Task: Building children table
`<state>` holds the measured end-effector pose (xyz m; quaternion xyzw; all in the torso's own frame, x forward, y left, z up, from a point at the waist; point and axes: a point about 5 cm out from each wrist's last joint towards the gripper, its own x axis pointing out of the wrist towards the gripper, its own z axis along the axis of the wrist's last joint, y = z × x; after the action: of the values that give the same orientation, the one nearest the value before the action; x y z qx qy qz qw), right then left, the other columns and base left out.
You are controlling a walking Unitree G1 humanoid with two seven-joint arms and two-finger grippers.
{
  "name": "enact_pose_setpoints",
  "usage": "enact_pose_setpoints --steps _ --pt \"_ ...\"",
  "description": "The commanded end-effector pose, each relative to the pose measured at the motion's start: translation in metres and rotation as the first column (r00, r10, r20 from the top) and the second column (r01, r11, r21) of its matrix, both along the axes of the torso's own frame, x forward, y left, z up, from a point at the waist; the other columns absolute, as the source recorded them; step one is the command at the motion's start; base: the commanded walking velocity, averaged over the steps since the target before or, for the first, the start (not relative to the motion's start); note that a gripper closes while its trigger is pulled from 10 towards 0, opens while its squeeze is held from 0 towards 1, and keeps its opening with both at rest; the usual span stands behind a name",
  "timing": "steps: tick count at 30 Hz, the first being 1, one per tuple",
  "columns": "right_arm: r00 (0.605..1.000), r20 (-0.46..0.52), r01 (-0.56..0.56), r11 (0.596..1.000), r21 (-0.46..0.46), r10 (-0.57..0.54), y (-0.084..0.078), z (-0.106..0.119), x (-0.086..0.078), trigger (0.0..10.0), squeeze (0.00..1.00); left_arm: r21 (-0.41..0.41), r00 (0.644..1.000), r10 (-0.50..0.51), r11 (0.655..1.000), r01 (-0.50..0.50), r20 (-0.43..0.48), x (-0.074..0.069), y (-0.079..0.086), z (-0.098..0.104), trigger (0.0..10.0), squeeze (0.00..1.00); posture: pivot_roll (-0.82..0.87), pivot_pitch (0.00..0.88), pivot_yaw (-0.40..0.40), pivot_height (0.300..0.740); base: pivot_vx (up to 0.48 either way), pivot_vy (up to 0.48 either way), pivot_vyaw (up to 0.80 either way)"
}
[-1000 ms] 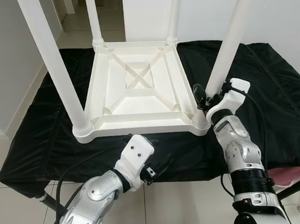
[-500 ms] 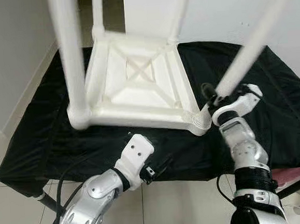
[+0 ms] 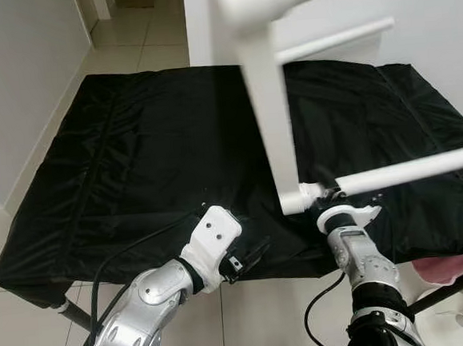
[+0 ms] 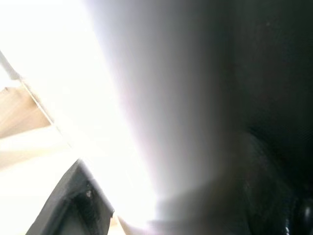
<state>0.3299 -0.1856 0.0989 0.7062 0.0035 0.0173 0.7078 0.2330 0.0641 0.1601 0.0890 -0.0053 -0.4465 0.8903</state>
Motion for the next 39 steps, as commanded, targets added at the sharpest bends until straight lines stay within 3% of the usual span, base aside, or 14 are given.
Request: enact_pose_setpoints --steps 1,8,11,13,14,17,18,19,20,22,30,32,39 --pt "1.000 -0.020 -0.022 1.000 -0.002 0.022 0.005 -0.006 -0.002 10.0 0.00 -0.002 0.999 -0.040 0.999 0.040 -0.010 0.000 -0.002 -0.002 10.0 0.00 0.03 0.080 -0.017 0.740 0.000 0.000 0.00" --pt "0.999 0.030 -0.028 1.000 0.001 0.028 0.004 -0.002 -0.005 10.0 0.00 -0.004 1.000 -0.030 1.000 0.030 -0.004 0.001 -0.002 0.000 10.0 0.00 0.03 0.082 -0.022 0.740 0.000 0.000 0.00" --pt "0.995 0.075 -0.066 0.998 0.013 0.064 0.005 -0.006 -0.025 10.0 0.00 -0.003 1.000 -0.016 1.000 0.016 -0.005 0.000 -0.001 -0.001 10.0 0.00 0.04 0.090 -0.032 0.740 0.000 0.000 0.00" --pt "0.995 0.075 -0.066 0.998 0.013 0.064 0.005 -0.006 -0.025 10.0 0.00 -0.003 1.000 -0.016 1.000 0.016 -0.005 0.000 -0.001 -0.001 10.0 0.00 0.04 0.090 -0.032 0.740 0.000 0.000 0.00" --pt "0.993 0.090 -0.072 0.997 0.008 0.071 0.004 -0.009 -0.034 10.0 1.00 -0.005 1.000 -0.012 1.000 0.012 -0.006 0.000 0.000 -0.001 10.0 0.00 0.04 0.095 -0.035 0.740 0.000 0.000 0.00" --pt "0.991 0.109 -0.075 0.997 -0.021 0.077 0.000 -0.011 -0.048 10.0 1.00 -0.004 1.000 -0.005 1.000 0.005 -0.006 0.000 0.001 -0.001 10.0 0.00 0.04 0.095 -0.035 0.740 0.000 0.000 0.00" --pt "0.989 0.121 -0.088 0.996 -0.021 0.090 -0.005 -0.017 -0.064 10.0 0.24 -0.005 1.000 0.001 1.000 -0.001 -0.007 -0.001 0.002 -0.001 10.0 0.00 0.03 0.101 -0.037 0.740 0.000 0.000 0.00" --pt "0.988 0.120 -0.091 0.996 -0.012 0.092 -0.010 -0.022 -0.077 10.0 0.00 -0.004 1.000 0.006 1.000 -0.006 -0.007 -0.001 0.003 -0.001 10.0 0.00 0.03 0.103 -0.035 0.740 0.000 0.000 0.00" --pt "0.988 0.120 -0.091 0.996 -0.012 0.092 -0.010 -0.022 -0.077 10.0 0.00 -0.004 1.000 0.006 1.000 -0.006 -0.007 -0.001 0.003 -0.001 10.0 0.00 0.03 0.103 -0.035 0.740 0.000 0.000 0.00" --pt "0.984 0.131 -0.121 0.993 0.013 0.119 -0.020 -0.032 -0.100 10.0 0.00 -0.003 1.000 0.009 1.000 -0.009 -0.010 -0.001 0.004 -0.002 10.0 0.00 0.03 0.107 -0.029 0.740 0.000 0.000 0.00" --pt "0.993 0.052 -0.107 0.994 -0.006 0.107 -0.038 -0.054 -0.124 10.0 0.00 0.015 1.000 -0.003 1.000 0.003 -0.009 -0.002 0.005 -0.003 10.0 0.00 0.01 0.119 -0.012 0.740 0.000 0.000 0.00" --pt "0.989 0.105 -0.107 0.994 0.030 0.104 -0.038 -0.047 -0.128 10.0 0.00 0.017 1.000 -0.002 1.000 0.002 -0.009 -0.001 0.006 -0.002 10.0 0.00 0.01 0.123 -0.008 0.740 0.000 0.000 0.00" --pt "0.944 0.207 -0.249 0.967 -0.058 0.255 -0.025 -0.035 -0.151 10.0 0.00 0.021 1.000 -0.002 1.000 0.002 -0.012 -0.002 0.007 -0.003 10.0 0.00 0.02 0.130 -0.003 0.740 0.000 0.000 0.00"
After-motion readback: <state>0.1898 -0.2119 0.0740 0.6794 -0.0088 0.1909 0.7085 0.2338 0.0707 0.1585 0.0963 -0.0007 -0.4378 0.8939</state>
